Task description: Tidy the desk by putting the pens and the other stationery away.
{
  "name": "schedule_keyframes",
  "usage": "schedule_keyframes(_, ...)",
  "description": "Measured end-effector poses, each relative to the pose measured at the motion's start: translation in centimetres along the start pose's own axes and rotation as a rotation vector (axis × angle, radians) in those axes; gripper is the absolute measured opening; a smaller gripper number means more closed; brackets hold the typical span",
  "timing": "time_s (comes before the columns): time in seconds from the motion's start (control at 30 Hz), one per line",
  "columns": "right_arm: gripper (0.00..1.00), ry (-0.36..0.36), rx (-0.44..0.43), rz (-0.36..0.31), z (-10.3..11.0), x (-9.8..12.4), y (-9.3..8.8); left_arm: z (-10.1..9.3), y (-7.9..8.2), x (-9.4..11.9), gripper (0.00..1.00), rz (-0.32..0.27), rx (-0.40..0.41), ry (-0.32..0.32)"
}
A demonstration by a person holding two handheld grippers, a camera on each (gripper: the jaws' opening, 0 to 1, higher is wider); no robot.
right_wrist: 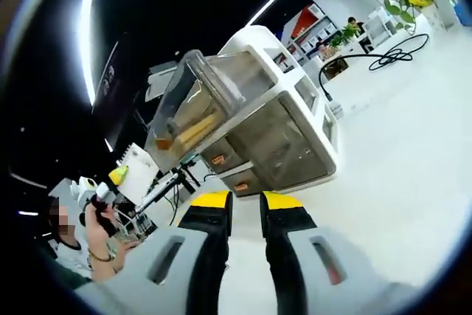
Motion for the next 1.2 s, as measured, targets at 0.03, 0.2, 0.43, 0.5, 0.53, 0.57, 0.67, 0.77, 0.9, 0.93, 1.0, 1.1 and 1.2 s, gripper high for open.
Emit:
schedule_keyframes(0.03,0.19,-0.001,-0.002,0.001,0.0,0.0,0.0,-0.5,1.1,-0.6,0.12,-0.012,-0.015,-0.032)
schedule_keyframes(0.2,0.19,-0.01,-0.009,-0.001,-0.3,0.0,-0.1,-3.3,5.0,-2.7,0.12,-0.032,-0.139,-0.102)
schedule_keyframes(0.43,0.19,-0.039,-0.01,-0.023,-1.4,0.5,0.8,-7.8,6.0,-7.0,0.11,-0.004,-0.188,-0.22)
schedule_keyframes(0.5,0.19,-0.027,-0.019,-0.014,-1.2,0.4,0.6,-8.5,5.5,-8.8,0.11,0.032,-0.212,-0.226)
schedule_keyframes(0.53,0.19,-0.022,-0.022,-0.011,-1.1,0.4,0.5,-9.2,5.2,-9.8,0.11,0.065,-0.246,-0.252)
schedule_keyframes(0.57,0.19,-0.017,-0.023,-0.009,-1.0,0.4,0.4,-9.8,5.1,-10.4,0.11,0.077,-0.248,-0.268)
schedule_keyframes(0.67,0.19,-0.019,-0.015,-0.007,-1.0,0.3,0.5,-11.8,3.9,-12.6,0.11,0.16,-0.281,-0.339)
schedule_keyframes(0.77,0.19,-0.025,-0.016,-0.007,-1.2,0.3,0.3,-13.9,1.6,-14.4,0.11,0.275,-0.385,-0.383)
schedule_keyframes(0.9,0.19,-0.023,-0.011,-0.005,-1.0,0.3,0.2,-16.4,-0.7,-15.9,0.11,0.341,-0.479,-0.415)
schedule_keyframes(0.93,0.19,-0.022,-0.011,-0.003,-1.0,0.3,0.2,-16.9,-1.4,-16.2,0.11,0.366,-0.49,-0.429)
schedule_keyframes(1.0,0.19,-0.019,-0.012,-0.001,-0.9,0.2,0.1,-17.4,-3.5,-16.7,0.11,0.455,-0.493,-0.432)
schedule_keyframes(1.1,0.19,-0.01,-0.014,-0.015,-0.6,0.5,0.6,-17.7,-5.1,-17.7,0.11,0.493,-0.564,-0.407)
schedule_keyframes(1.2,0.19,-0.017,-0.005,-0.026,-0.7,0.6,1.1,-18.1,-5.8,-18.4,0.11,0.518,-0.577,-0.409)
Point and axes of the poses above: the point that each gripper's makers call its tool centre point, and the gripper's own axes: x roughly backward along the fingers, z roughly to its left, y roughly out of its top, the point moved 1 cm from there along x, roughly backward along the fingers, and after that the axes turned 3 degrees about -y, right-handed, at the moved point
